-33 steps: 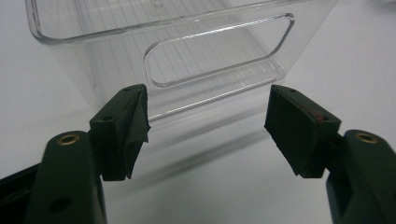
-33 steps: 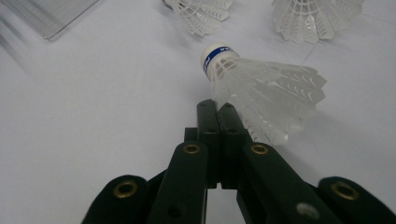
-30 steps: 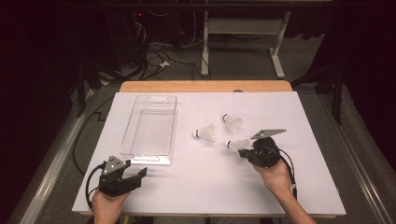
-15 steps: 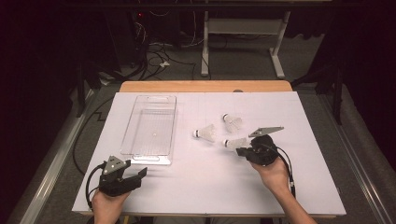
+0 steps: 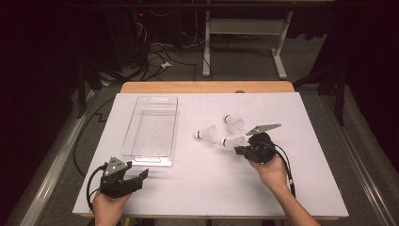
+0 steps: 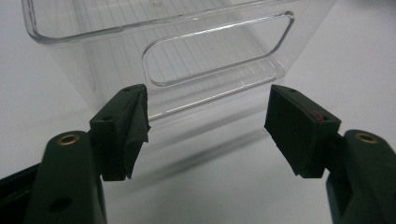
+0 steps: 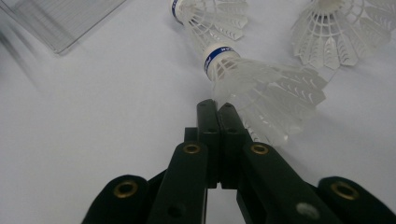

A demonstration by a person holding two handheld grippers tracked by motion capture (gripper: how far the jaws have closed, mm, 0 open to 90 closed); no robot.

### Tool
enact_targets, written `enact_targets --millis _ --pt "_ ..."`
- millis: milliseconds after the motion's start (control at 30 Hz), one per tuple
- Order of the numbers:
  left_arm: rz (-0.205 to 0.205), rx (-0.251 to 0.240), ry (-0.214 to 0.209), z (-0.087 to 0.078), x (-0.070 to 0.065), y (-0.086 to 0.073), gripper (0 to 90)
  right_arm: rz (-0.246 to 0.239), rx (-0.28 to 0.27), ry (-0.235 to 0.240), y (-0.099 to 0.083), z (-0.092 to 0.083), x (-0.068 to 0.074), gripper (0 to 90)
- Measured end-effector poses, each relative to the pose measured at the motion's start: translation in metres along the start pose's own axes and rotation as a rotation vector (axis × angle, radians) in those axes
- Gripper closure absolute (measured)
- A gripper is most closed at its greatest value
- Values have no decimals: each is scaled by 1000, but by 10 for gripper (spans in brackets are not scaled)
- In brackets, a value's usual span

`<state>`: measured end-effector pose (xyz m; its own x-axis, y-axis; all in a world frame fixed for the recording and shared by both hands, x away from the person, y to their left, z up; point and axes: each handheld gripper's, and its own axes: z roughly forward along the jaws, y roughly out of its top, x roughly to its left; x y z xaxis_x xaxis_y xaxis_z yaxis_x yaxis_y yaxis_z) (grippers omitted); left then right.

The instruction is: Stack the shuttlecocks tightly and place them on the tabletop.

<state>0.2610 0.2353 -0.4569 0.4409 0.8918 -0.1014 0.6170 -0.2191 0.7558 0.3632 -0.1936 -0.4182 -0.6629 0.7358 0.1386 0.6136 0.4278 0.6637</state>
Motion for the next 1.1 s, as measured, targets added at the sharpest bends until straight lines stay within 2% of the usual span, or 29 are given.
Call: enact_targets --millis 867,1100 --pt "5 2 -2 1 0 0 311 -23 1 -6 24 15 7 900" --pt "6 2 -4 1 0 0 311 -26 16 -12 28 21 7 900"
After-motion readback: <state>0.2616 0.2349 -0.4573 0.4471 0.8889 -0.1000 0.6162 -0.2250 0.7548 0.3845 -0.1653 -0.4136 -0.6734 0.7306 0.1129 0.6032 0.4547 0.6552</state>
